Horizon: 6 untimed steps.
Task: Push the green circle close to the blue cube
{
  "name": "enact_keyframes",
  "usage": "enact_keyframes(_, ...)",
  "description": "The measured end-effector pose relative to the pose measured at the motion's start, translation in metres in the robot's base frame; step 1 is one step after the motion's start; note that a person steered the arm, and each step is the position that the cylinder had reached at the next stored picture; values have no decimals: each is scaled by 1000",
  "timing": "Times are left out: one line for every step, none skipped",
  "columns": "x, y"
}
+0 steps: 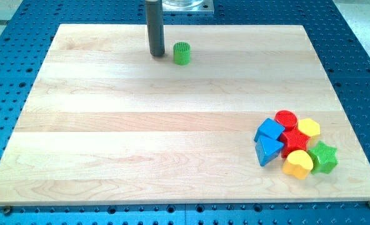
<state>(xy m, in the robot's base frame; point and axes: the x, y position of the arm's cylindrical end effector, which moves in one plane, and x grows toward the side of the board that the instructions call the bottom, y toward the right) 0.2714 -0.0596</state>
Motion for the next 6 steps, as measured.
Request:
enact_keyframes(8,54)
enact_keyframes(63,121)
enact_keyframes(131,153)
enact_keyframes(73,150)
enact_keyframes(50,99)
enact_keyframes(106,96)
